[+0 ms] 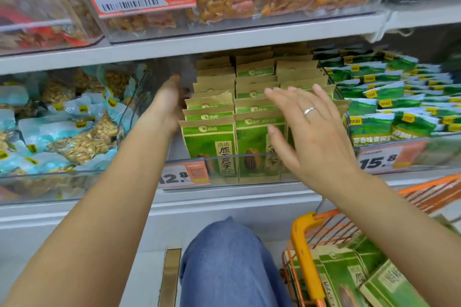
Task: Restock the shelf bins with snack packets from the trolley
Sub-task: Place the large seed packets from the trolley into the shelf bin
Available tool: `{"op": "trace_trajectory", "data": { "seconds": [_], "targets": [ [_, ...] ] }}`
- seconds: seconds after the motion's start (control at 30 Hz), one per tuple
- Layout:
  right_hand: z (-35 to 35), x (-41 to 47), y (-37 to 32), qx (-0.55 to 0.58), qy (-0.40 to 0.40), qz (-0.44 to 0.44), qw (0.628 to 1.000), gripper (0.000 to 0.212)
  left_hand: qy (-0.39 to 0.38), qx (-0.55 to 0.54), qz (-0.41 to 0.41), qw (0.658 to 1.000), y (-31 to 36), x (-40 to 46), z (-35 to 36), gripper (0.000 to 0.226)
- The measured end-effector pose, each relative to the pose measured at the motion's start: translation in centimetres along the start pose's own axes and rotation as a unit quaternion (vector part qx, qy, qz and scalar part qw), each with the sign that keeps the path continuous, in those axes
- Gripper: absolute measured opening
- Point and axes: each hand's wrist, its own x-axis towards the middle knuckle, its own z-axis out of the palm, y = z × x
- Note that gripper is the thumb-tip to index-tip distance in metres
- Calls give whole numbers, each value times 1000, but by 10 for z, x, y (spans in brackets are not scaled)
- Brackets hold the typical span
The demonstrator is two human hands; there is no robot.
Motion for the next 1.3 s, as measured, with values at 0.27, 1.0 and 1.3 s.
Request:
{"op": "trace_trajectory", "data": {
  "seconds": [0.27, 1.0, 1.3],
  "targets": [
    [-101, -81, 45, 22, -51, 30, 998, 27, 4, 281, 398, 873, -9, -132, 28, 14],
    [-72, -198, 94, -209, -670, -228, 675, 103, -280, 728, 411, 472, -158, -184, 125, 53],
    [-143, -141, 85, -61, -519, 53, 851, 99, -285, 290, 284, 869, -129, -172, 111, 19]
  ]
}}
